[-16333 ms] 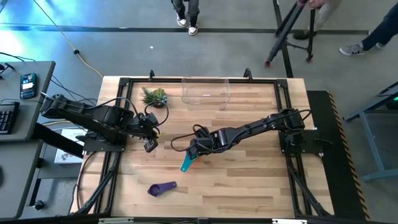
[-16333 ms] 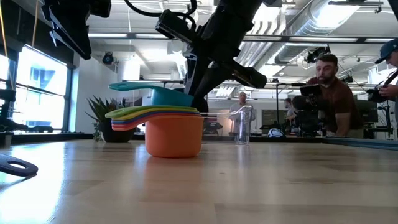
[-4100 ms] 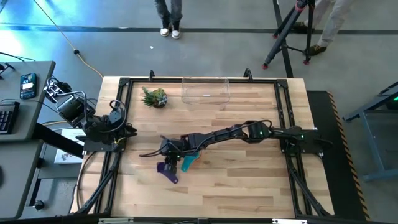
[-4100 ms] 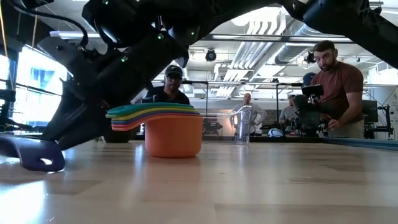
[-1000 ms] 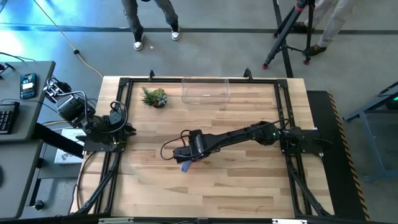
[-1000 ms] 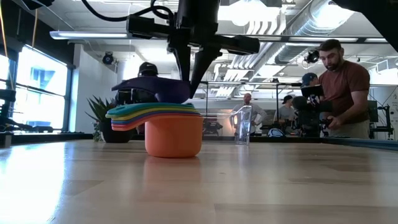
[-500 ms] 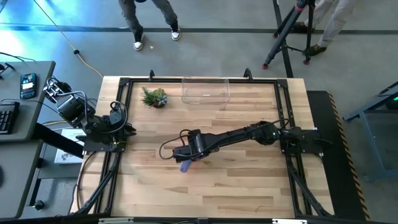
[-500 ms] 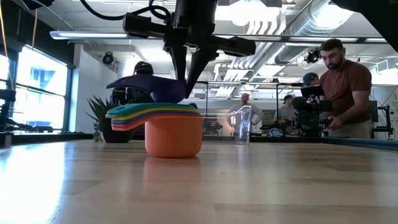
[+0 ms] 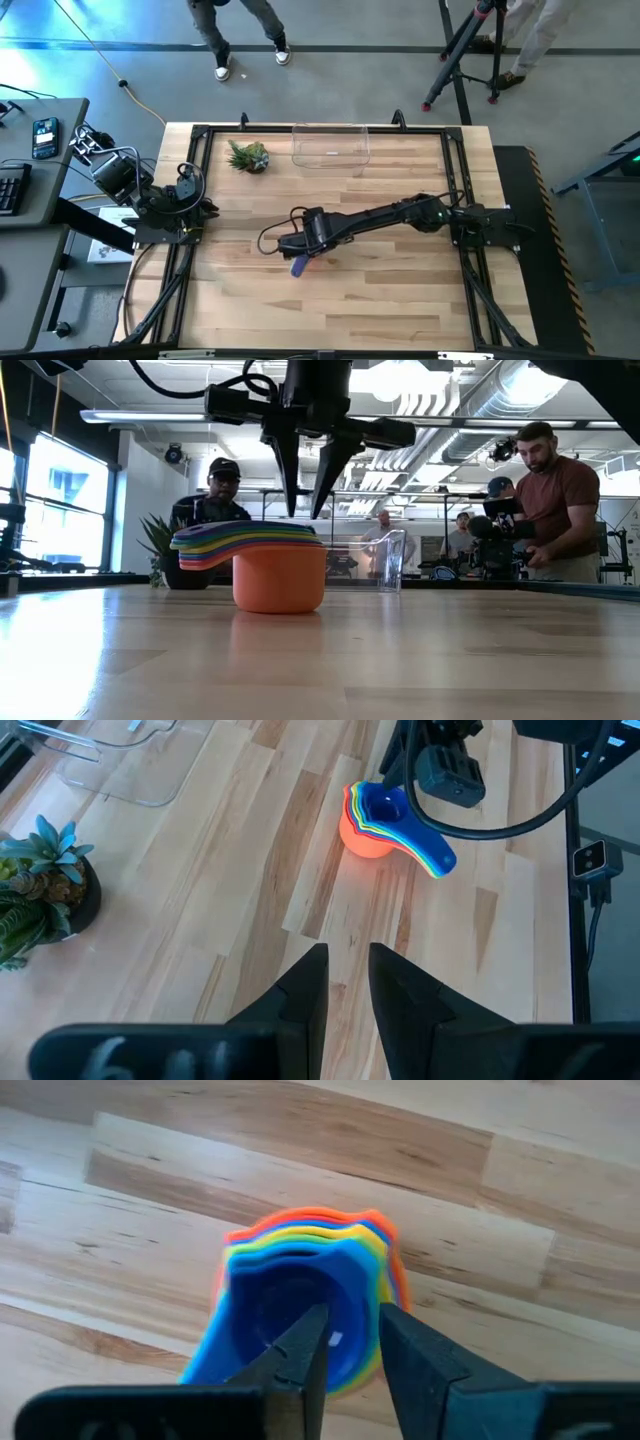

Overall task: Nest measuring cups in basket
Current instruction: Stack the violet measuring cup on top of the light blue measuring cup, then put the stacked measuring cups into the transparent bin

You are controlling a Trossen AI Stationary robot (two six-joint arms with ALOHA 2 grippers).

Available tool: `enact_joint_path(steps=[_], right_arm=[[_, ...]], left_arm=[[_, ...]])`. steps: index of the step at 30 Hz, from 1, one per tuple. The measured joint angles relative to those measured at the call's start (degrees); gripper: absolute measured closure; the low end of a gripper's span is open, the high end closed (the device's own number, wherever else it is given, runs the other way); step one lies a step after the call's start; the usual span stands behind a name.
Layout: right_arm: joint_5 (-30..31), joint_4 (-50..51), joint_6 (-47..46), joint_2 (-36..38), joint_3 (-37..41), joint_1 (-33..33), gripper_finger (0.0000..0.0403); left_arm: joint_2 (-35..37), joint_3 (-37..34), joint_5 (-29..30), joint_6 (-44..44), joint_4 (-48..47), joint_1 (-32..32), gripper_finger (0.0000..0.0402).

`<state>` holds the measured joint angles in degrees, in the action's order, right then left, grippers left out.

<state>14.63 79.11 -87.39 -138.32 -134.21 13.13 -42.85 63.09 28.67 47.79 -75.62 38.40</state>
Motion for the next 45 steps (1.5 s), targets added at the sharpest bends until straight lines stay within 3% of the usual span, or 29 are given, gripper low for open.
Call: enact_joint_path(steps=[7,22,38,45], right_arm=[[-1.24,0.63,2.38,0.45,-0.79,0.0,0.0318],[-9.52,-24.53,37.69,1.11,-0.72,-2.22,0.0318],[-20.4,-29.28,59.1,1.01,-0.72,-8.5,0.0318],[-19.15,-25.98,62.3,-0.98,-0.63,-5.6,0.0318]], left_arm=[[0.0,0.0,0.02,0.01,-0.02,-0.01,0.0337],[0.0,0.0,2.78,11.67,-0.02,-1.49,0.0337],[0.15,0.0,5.49,20.47,0.05,-8.32,0.0337],[0.09,0.0,5.46,21.51,0.06,-10.1,0.0337]])
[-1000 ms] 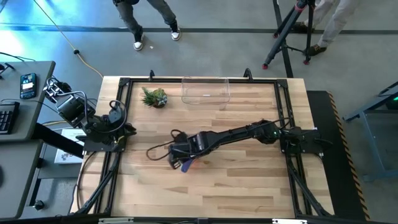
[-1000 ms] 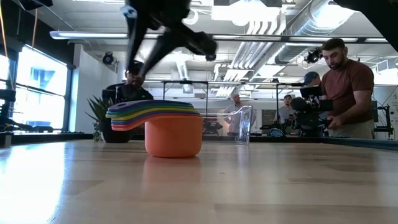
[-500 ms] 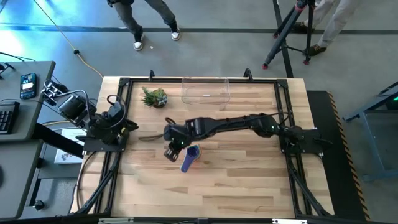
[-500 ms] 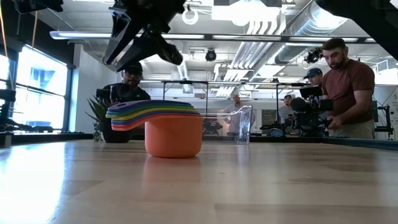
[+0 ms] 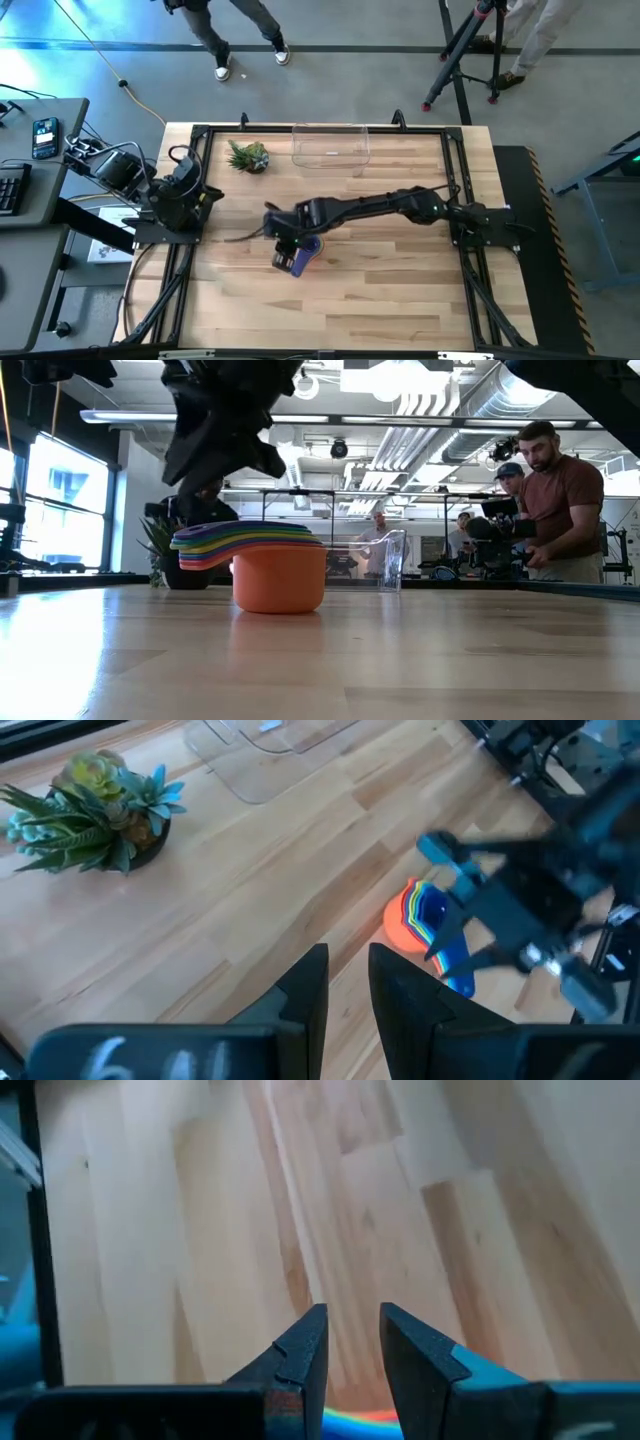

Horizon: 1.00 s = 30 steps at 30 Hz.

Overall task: Nest measuring cups in basket
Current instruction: Put the stacked measuring cups into the transparent bin

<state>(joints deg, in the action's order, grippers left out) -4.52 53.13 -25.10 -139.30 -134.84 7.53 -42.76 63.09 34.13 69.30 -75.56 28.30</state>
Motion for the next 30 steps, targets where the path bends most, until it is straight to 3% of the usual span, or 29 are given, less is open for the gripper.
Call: enact_joint_path(steps=[13,30], right_arm=[[5.94,8.14,1.13,-2.86,-0.02,1.64,0.0318],[3.67,11.85,1.59,-3.55,-0.09,3.24,0.0318]], left_arm=[[-1.05,0.0,-0.51,1.15,0.44,-0.27,0.0337],[-1.58,0.0,-0.52,1.0,0.4,-0.27,0.0337]])
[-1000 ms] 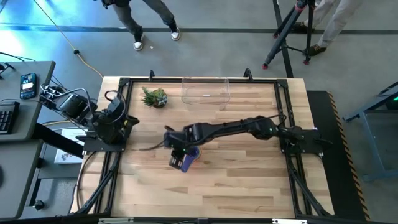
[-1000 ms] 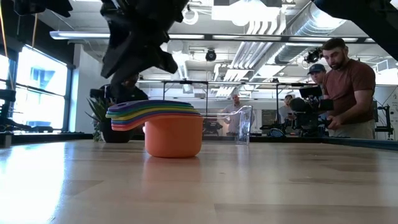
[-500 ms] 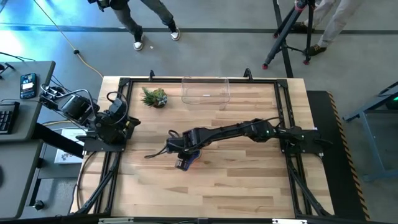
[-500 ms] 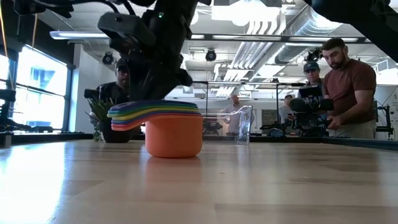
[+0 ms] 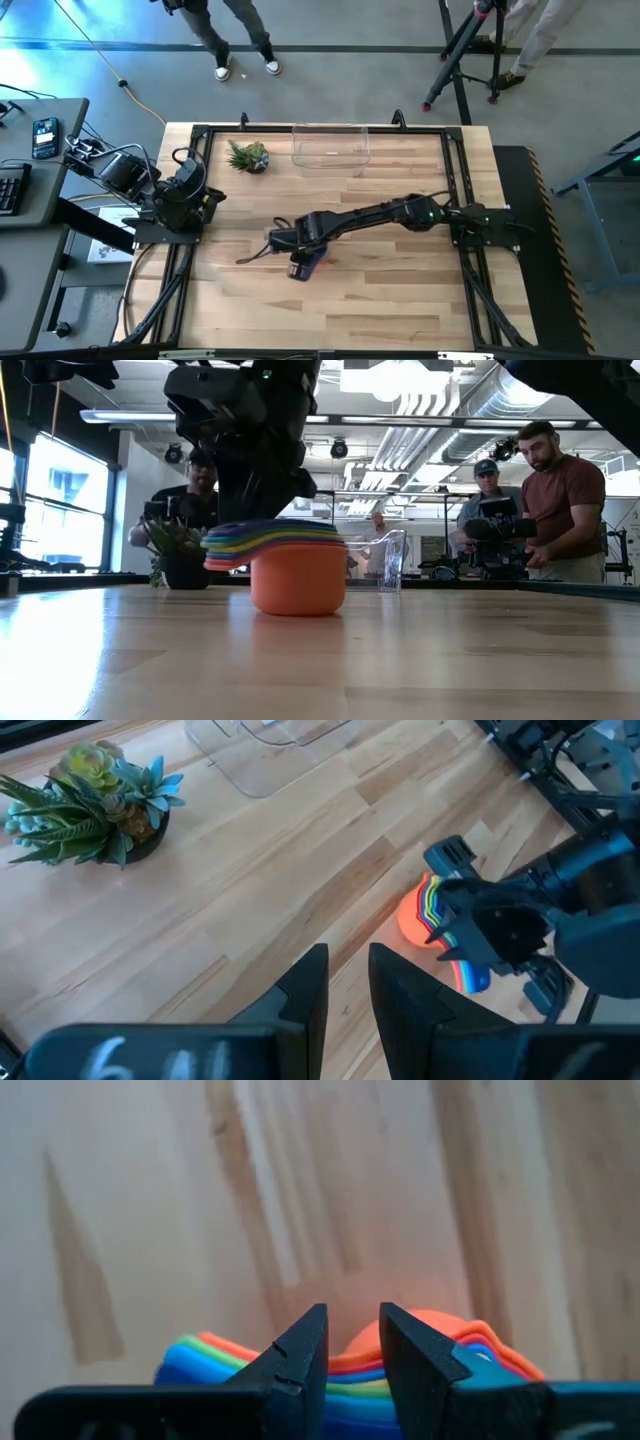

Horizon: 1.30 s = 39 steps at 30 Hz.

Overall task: Nest measuring cups in basket
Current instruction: Put the stacked measuring cups into the transparent bin

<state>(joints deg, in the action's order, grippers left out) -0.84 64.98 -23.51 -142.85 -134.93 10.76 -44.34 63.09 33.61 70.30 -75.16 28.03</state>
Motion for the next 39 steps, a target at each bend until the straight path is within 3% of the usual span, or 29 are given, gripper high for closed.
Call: enact_joint_path(steps=[16,22,28,39], right_arm=[[-2.34,14.4,2.83,0.0,-0.04,5.29,0.0318],[-3.1,15.56,0.74,0.19,-0.04,6.2,0.0318],[-2.33,14.66,-3.68,3.65,-0.04,5.95,0.0318],[6.14,14.26,-21.4,13.91,-0.07,4.94,0.0318]], left_arm=[[0.0,0.0,0.3,0.0,-0.02,0.0,0.0337],[0.0,0.0,0.3,0.0,-0.02,0.0,0.0337],[0.0,0.0,0.22,-0.08,-0.02,0.0,0.0337],[-0.02,0.0,-1.83,-5.98,-0.07,0.02,0.0337]])
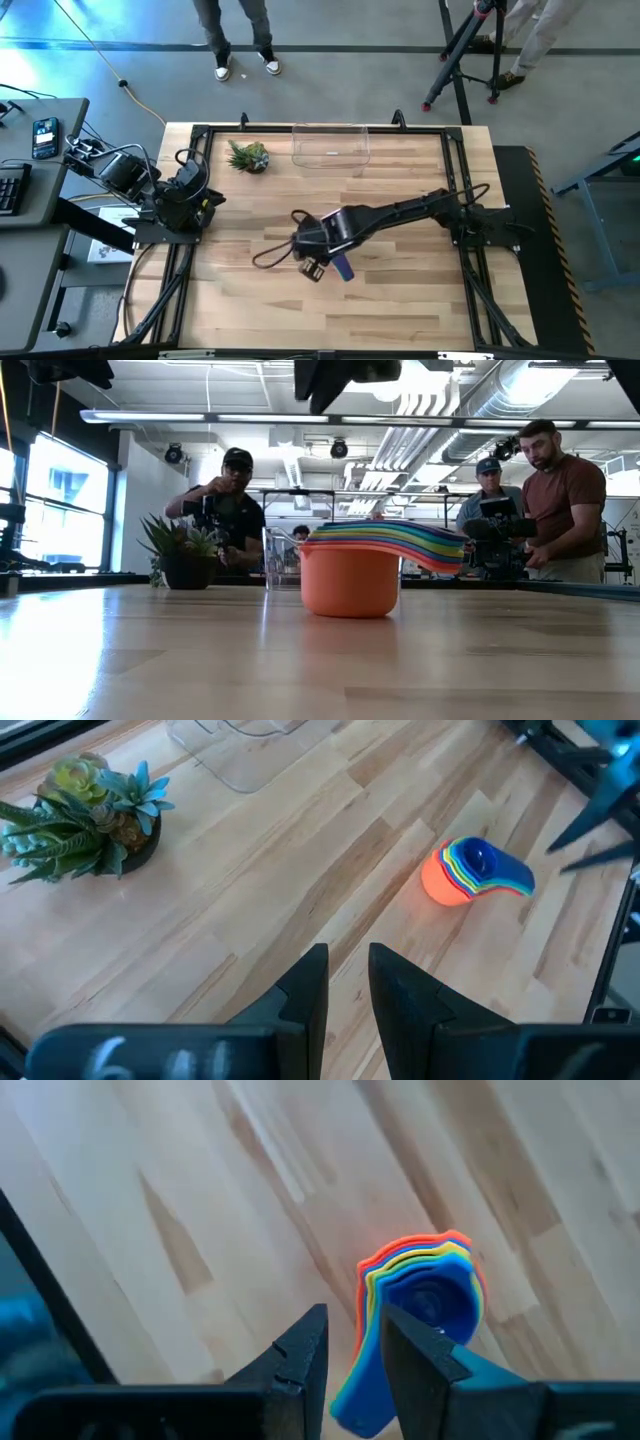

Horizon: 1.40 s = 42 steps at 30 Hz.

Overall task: Nest measuring cups in basket
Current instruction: Put the stacked measuring cups into the transparent bin

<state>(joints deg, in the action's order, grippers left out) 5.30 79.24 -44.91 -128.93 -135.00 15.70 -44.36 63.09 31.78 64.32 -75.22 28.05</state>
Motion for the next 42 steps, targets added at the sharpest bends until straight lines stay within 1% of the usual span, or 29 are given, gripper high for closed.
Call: enact_joint_path(steps=[7,10,13,18,26,29,32,39,42], right_arm=[[4.24,1.21,-13.15,3.74,-0.04,0.46,0.0318],[3.66,1.72,-17.4,3.9,-0.04,0.94,0.0312],[2.74,2.64,-20.81,3.86,0.01,1.41,0.0296],[2.3,4.21,-25.63,3.77,0.39,1.93,0.025],[-0.03,8.98,-33.21,3.81,2.84,2.08,0.0146],[-1.34,9.4,-34.72,3.73,3.78,2.08,0.0113],[-2.47,8.64,-34.7,3.88,5.6,2.22,0.0096],[-3.15,4.73,-34.5,3.71,12.88,2.89,0.0091],[-4.14,0.08,-32.75,3.75,16.15,2.86,0.0091]], left_arm=[[0.0,-0.01,-0.8,-5.71,0.0,0.0,0.0337],[0.01,0.0,-0.79,-7.88,-0.04,-0.01,0.0337],[0.02,0.0,-1.13,-10.04,-0.05,-0.01,0.0337],[0.02,0.0,-1.81,-13.75,-0.08,0.0,0.0337],[0.02,0.0,-2.74,-18.54,-0.09,0.0,0.0337],[0.01,0.0,-2.72,-19.69,-0.09,-0.02,0.0337],[0.0,0.0,-2.72,-20.52,-0.09,0.0,0.0337],[0.0,0.0,-2.72,-20.68,-0.09,0.0,0.0337],[0.0,0.0,-2.72,-20.68,-0.11,-0.02,0.0337]])
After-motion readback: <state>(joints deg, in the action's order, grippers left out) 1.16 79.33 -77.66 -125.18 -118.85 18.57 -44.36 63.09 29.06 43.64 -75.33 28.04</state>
